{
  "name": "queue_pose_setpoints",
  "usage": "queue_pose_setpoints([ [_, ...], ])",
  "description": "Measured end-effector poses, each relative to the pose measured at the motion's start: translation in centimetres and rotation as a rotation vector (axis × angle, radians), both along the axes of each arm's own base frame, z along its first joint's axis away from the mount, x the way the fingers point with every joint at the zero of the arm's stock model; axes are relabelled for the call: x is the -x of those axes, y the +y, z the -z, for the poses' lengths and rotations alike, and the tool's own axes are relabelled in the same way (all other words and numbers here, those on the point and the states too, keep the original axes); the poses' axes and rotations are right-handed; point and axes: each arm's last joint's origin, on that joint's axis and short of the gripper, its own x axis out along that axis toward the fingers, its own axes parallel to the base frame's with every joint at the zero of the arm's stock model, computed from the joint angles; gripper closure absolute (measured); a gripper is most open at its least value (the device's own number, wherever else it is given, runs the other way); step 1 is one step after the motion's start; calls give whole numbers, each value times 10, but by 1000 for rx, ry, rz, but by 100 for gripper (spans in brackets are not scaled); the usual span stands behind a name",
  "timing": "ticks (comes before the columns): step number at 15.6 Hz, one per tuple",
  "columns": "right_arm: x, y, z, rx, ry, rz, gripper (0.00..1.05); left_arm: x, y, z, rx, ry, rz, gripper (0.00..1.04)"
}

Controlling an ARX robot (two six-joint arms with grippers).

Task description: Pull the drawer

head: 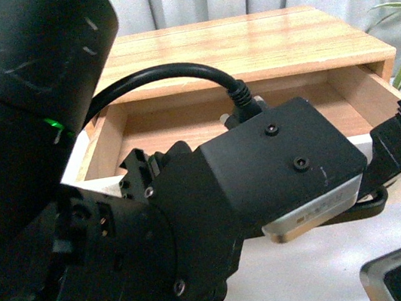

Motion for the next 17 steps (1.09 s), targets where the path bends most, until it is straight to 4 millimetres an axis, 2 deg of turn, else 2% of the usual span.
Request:
queue_pose_setpoints([
  [1, 6, -3, -3, -20, -9, 5, 6, 5, 8, -4, 33, 26, -30, 7],
  [2, 9, -14, -14, -81, 15, 44, 6, 7, 16, -36, 212, 6, -72, 7],
  [3, 7, -24, -33, -163, -39, 84, 6, 6, 25, -58, 353, -16, -122, 7],
  [5, 5, -33, -45, -260, -45, 145, 6, 7, 37, -66, 462, -9, -170, 7],
  [7, 0, -46, -56, -373, -84, 236, 6, 10, 60, -66, 575, -24, -263, 7],
  [9, -8, -70, -63, -501, -119, 420, 6, 16, 93, -68, 709, -61, -441, 7],
  [13, -8, -117, -68, -823, -154, 885, 6, 38, 170, -53, 871, -132, -959, 7],
  [14, -4, -121, -69, -906, -143, 959, 6, 42, 183, -49, 880, -264, -1045, 13],
  [15, 4, -122, -69, -1040, -279, 1068, 15, 53, 201, -44, 845, -415, -1125, 23],
  [16, 16, -122, -67, -1127, -335, 1135, 23, 64, 209, -39, 807, -464, -1148, 30],
  [17, 35, -117, -64, -1221, -336, 1212, 34, 75, 210, -35, 766, -523, -1159, 43],
])
